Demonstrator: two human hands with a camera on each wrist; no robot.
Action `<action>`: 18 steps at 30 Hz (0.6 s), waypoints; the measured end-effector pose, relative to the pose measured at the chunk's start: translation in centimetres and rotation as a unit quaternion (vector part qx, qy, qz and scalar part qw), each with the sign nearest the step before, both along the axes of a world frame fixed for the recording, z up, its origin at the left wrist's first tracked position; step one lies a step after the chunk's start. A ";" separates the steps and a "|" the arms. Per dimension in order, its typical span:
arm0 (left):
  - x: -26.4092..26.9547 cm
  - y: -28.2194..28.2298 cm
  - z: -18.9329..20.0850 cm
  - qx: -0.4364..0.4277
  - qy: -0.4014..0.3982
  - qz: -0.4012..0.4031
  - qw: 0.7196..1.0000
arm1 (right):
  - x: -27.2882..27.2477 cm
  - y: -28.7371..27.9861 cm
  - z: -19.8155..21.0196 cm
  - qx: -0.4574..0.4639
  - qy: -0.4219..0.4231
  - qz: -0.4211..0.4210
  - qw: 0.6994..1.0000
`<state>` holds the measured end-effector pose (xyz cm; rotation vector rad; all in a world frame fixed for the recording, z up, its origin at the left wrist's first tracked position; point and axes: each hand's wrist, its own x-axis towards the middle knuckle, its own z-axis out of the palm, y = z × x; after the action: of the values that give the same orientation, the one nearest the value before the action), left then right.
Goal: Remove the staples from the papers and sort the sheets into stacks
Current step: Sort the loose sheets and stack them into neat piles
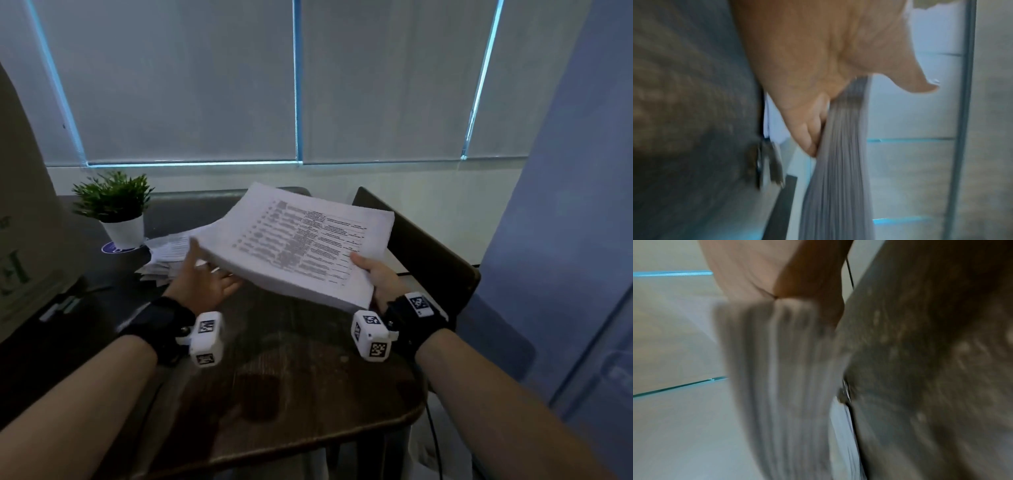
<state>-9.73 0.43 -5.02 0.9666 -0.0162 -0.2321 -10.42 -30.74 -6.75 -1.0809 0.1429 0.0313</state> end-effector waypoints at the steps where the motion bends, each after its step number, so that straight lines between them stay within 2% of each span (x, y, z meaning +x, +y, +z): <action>1: 0.0 -1.9 0.3 -0.009 -0.003 0.011 1.000 | 0.1 1.0 -0.2 0.010 -0.011 -0.007 1.000; 4: 0.0 -7.4 1.4 0.008 0.002 0.042 0.999 | 0.0 4.1 -1.1 0.053 -0.014 -0.006 0.998; 7: 1.0 -8.4 1.6 0.041 0.021 0.186 0.981 | -0.5 4.7 -2.3 0.053 -0.024 0.039 0.998; 12: 1.7 -4.3 1.4 0.093 -0.045 0.163 0.981 | -0.5 0.2 -2.4 0.076 0.027 0.096 0.992; 14: 1.1 -3.2 2.2 0.126 -0.078 0.164 0.975 | -0.3 -1.0 -1.3 -0.023 0.027 0.158 0.987; 16: 0.2 -2.9 3.2 0.171 -0.121 0.165 0.964 | 0.1 -0.4 0.4 -0.141 -0.006 0.229 0.963; 18: -0.6 -3.4 4.0 0.221 -0.162 0.165 0.948 | 0.8 1.3 2.2 -0.207 -0.051 0.221 0.952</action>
<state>-10.28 -2.96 -1.00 1.4279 -0.1066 0.2460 -9.60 -29.47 -4.56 -1.5154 -0.1982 0.3615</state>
